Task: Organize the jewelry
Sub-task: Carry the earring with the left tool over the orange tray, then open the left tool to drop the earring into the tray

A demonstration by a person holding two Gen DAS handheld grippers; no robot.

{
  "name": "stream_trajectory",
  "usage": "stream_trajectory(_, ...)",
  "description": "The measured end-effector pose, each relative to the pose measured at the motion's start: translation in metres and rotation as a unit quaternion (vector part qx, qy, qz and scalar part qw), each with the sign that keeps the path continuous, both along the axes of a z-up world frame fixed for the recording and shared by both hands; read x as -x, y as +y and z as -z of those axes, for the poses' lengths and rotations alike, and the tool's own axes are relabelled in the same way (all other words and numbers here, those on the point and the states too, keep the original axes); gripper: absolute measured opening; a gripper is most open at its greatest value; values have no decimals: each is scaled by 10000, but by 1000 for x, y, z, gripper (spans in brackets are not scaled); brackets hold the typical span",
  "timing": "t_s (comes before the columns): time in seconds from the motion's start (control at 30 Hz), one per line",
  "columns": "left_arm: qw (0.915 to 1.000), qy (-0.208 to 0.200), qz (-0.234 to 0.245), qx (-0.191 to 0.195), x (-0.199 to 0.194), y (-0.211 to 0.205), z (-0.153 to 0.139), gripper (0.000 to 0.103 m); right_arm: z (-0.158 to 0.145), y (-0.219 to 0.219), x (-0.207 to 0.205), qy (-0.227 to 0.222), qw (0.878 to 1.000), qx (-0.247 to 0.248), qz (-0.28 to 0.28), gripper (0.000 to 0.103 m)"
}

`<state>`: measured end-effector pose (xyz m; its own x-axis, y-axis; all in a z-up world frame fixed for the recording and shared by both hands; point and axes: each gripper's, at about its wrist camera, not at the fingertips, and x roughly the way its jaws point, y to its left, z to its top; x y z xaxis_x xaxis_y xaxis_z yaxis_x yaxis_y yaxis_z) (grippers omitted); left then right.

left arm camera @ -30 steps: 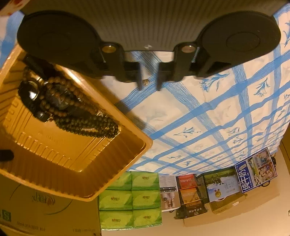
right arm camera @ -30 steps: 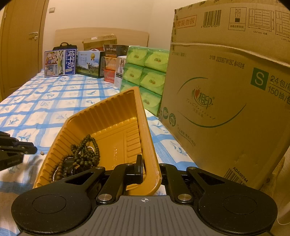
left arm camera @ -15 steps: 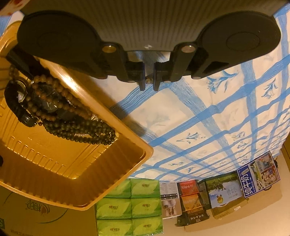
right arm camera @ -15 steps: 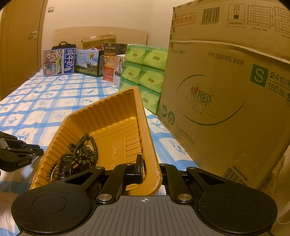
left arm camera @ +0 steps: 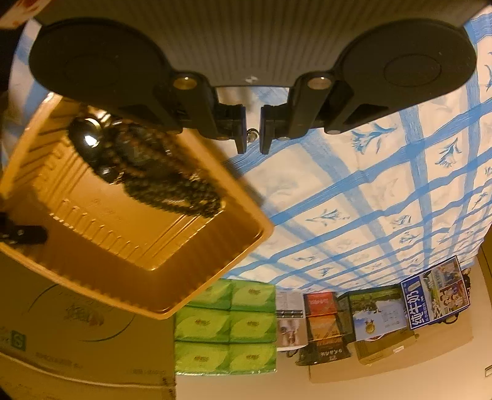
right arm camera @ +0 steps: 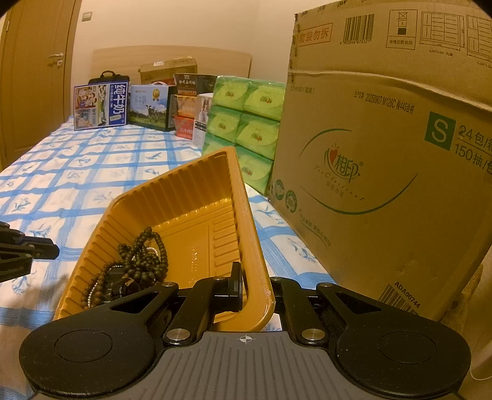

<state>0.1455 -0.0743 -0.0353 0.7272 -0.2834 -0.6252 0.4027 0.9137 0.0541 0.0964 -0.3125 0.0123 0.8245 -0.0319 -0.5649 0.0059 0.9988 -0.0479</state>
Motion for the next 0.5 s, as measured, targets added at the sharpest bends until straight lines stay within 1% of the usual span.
stream_trajectory(0.3,9998,-76,184,100,15,-12,-15,7,0,1,1,-10,10000,-9,-8,5)
stream_trajectory(0.5,9990,-82,319,302,23,-17,-23,7,0,2,1,-13,10000,-9,-10,5)
